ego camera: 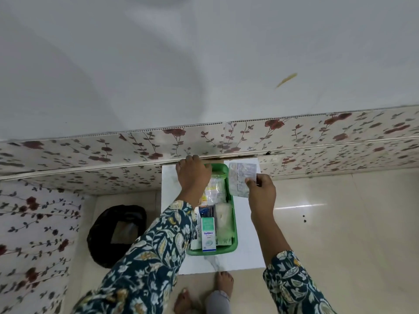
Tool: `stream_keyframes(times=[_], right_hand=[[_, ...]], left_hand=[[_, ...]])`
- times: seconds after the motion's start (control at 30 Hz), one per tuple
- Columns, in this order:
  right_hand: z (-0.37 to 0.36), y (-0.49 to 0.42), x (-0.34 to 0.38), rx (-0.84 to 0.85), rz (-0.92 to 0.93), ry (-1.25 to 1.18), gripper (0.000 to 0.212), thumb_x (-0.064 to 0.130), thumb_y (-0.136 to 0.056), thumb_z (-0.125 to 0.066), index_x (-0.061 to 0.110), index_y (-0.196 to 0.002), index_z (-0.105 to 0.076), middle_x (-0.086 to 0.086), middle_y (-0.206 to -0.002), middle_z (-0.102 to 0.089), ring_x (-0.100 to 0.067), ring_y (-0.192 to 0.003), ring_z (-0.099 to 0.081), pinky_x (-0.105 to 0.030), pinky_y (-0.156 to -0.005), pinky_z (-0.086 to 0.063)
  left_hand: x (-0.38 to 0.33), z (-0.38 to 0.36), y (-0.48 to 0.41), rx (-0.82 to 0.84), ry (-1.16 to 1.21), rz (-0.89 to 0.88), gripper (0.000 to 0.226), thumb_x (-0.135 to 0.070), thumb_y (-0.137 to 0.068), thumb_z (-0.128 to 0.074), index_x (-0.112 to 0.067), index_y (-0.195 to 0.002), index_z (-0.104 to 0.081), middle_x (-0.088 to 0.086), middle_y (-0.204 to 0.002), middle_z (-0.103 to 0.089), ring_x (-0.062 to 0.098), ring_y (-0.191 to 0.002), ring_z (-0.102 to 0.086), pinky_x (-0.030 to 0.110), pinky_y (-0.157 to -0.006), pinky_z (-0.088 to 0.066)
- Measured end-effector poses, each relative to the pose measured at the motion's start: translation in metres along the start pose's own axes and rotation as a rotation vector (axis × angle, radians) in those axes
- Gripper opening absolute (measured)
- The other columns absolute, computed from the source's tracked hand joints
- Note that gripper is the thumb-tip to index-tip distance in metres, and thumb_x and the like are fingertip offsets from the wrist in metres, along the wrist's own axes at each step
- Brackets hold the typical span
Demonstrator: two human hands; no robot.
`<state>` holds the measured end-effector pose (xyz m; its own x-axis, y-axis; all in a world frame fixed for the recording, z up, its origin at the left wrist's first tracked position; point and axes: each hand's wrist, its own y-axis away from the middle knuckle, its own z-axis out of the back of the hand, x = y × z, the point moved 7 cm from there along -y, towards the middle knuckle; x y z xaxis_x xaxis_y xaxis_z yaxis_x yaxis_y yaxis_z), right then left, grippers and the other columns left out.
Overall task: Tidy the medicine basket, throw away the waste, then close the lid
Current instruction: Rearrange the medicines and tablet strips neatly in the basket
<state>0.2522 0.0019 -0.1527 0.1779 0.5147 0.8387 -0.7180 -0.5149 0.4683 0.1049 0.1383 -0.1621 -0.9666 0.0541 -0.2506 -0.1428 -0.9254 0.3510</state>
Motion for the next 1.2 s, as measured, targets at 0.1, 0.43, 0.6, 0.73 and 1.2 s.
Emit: stream_keyframes(times=[0.1, 0.43, 0.6, 0.73, 1.2], right_hand=[[0.0, -0.007, -0.002, -0.006, -0.026, -0.018, 0.013, 0.007, -0.087, -0.057, 0.001, -0.098, -0.06, -0.008, -0.092, -0.063, -0.023, -0.085, -0.058, -0.035, -0.075, -0.051], [0.014, -0.035, -0.022, 0.004, -0.156, -0.149, 0.014, 0.004, -0.084, -0.06, -0.005, -0.095, -0.061, -0.013, -0.087, -0.058, -0.024, -0.078, -0.051, -0.027, -0.061, -0.041], [0.021, -0.041, -0.036, 0.025, -0.204, -0.201, 0.015, 0.003, -0.083, -0.061, -0.007, -0.094, -0.061, -0.014, -0.085, -0.059, -0.024, -0.077, -0.053, -0.027, -0.061, -0.043], [0.023, -0.044, -0.043, 0.032, -0.241, -0.234, 0.003, 0.004, -0.083, -0.062, 0.006, -0.082, -0.062, -0.013, -0.087, -0.061, -0.025, -0.079, -0.055, -0.03, -0.068, -0.044], [0.026, -0.01, -0.029, 0.041, -0.224, -0.305, 0.014, 0.003, -0.083, -0.061, 0.014, -0.075, -0.061, -0.015, -0.096, -0.065, -0.028, -0.086, -0.06, -0.039, -0.08, -0.049]], left_hand=[[0.001, -0.006, -0.011, 0.054, -0.05, 0.067, 0.052, -0.046, -0.09, -0.041, -0.004, -0.116, -0.057, 0.015, -0.129, -0.057, 0.032, -0.124, -0.045, 0.043, -0.11, -0.023], [-0.032, -0.041, -0.046, 0.449, -0.08, 0.152, 0.045, -0.05, -0.083, -0.042, -0.016, -0.105, -0.06, 0.005, -0.117, -0.061, 0.029, -0.112, -0.051, 0.05, -0.107, -0.028], [-0.041, -0.062, -0.058, 0.551, -0.134, 0.172, 0.05, -0.05, -0.079, -0.047, -0.014, -0.113, -0.055, 0.004, -0.113, -0.057, 0.03, -0.114, -0.05, 0.053, -0.105, -0.033], [-0.038, -0.068, -0.067, 0.49, -0.129, 0.202, 0.043, -0.043, -0.07, -0.052, -0.014, -0.1, -0.06, 0.008, -0.1, -0.06, 0.031, -0.103, -0.054, 0.054, -0.101, -0.035], [-0.031, 0.006, -0.027, 0.212, 0.31, 0.194, 0.051, -0.061, -0.062, -0.056, -0.025, -0.097, -0.064, 0.003, -0.115, -0.063, 0.028, -0.113, -0.054, 0.042, -0.103, -0.04]])
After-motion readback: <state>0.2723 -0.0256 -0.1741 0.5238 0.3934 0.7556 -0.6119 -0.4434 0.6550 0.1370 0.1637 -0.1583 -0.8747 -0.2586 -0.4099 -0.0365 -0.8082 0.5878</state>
